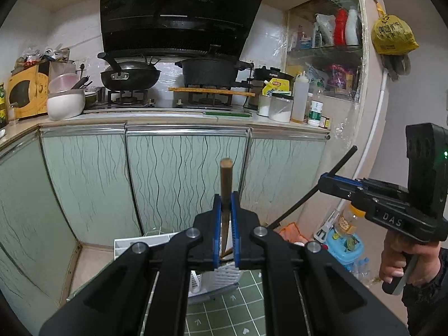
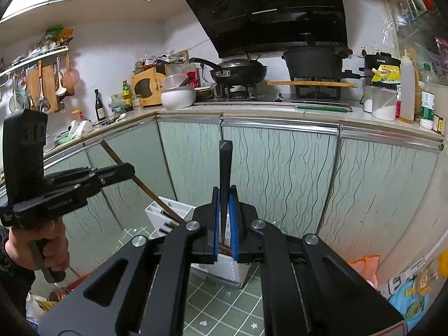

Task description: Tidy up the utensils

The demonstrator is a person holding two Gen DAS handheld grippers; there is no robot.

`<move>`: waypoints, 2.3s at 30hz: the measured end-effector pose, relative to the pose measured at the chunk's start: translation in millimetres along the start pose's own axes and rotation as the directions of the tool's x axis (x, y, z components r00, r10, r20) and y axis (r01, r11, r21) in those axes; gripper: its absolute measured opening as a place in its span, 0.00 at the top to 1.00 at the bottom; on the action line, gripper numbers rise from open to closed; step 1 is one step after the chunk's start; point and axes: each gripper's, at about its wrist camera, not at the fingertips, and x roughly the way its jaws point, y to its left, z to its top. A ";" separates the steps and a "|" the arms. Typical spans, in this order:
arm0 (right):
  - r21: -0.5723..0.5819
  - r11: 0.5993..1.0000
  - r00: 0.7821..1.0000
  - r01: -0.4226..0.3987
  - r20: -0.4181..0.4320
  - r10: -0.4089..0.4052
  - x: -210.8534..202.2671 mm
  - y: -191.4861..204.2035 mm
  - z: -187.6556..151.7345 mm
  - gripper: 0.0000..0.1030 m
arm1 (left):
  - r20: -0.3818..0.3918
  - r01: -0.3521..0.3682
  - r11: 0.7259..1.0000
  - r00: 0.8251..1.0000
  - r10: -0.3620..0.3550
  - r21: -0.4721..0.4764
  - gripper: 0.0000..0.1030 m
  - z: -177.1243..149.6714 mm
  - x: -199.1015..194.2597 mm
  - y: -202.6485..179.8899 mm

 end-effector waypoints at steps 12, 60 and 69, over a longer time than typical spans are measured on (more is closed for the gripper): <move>0.012 1.000 0.999 0.001 -0.054 0.000 58.8 -16.7 -4.4 0.94 | -0.023 -0.019 1.000 1.000 0.019 -0.015 0.92 -10.9 43.3 22.5; -0.102 0.975 0.975 0.200 -0.076 -0.208 -17.5 28.2 -115.7 0.08 | -0.015 -0.225 0.973 0.974 0.226 0.048 0.04 -110.6 -50.0 10.7; -0.109 0.965 0.963 0.238 -0.102 -0.249 -35.3 39.0 -170.5 0.08 | -0.052 -0.301 0.952 0.951 0.304 0.055 0.04 -152.4 -71.0 16.5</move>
